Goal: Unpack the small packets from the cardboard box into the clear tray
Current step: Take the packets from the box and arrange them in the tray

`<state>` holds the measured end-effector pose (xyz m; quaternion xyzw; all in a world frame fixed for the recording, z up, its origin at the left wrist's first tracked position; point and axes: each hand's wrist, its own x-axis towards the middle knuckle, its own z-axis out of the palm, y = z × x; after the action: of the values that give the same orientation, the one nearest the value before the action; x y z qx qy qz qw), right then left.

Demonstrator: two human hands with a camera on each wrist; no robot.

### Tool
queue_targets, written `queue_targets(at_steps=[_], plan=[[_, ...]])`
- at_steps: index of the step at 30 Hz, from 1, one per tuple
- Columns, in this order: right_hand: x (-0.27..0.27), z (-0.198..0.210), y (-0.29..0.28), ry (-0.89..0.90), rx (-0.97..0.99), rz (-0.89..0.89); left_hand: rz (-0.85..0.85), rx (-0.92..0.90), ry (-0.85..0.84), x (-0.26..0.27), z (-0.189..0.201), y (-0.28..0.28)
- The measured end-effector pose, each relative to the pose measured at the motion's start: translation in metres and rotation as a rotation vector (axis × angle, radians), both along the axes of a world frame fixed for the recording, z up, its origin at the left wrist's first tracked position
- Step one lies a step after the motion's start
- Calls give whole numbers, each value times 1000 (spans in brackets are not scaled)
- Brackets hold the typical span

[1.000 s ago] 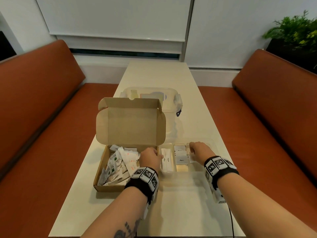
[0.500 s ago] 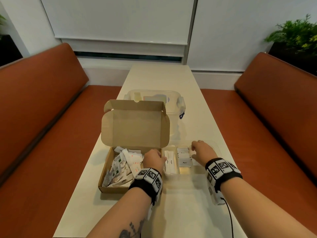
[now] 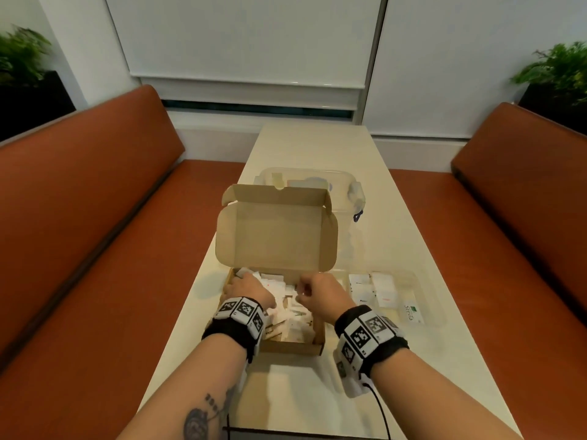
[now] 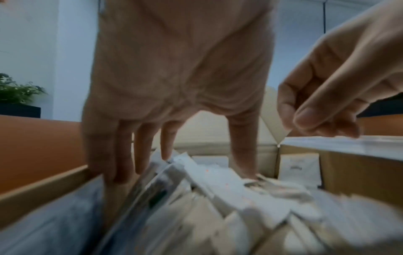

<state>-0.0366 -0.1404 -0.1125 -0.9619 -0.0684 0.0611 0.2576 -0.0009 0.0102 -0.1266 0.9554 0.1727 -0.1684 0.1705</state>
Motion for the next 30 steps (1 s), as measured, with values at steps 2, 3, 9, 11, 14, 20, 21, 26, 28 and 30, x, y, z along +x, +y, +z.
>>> queue_targets(at_steps=[2, 3, 9, 11, 14, 20, 21, 26, 28, 30], plan=[[0, -10, 10, 17, -30, 22, -87, 28, 67, 1, -9, 0], [1, -13, 12, 25, -41, 26, -120, 29, 79, 2, -14, -1], [2, -24, 11, 50, -56, 4, -39, -8, 48, 6, -33, -9], [2, -27, 10, 55, -30, -12, 0, 28, 19, 7, -39, -10], [-1, -32, 8, 34, -4, -28, 49, 25, -49, 9, -45, -7], [-6, -43, 10, -28, 16, -25, 45, -31, -35, 12, -45, -8], [-6, -45, 10, -41, 16, -32, 41, -37, -40, 12, -45, -9], [-9, -53, 10, -100, 2, -20, 2, -35, -81, 10, -44, -10], [-10, -55, 10, -123, 2, -6, -11, -77, -86, 12, -40, -9], [-11, -55, 10, -139, 7, -3, -35, -110, -78, 13, -33, -7]])
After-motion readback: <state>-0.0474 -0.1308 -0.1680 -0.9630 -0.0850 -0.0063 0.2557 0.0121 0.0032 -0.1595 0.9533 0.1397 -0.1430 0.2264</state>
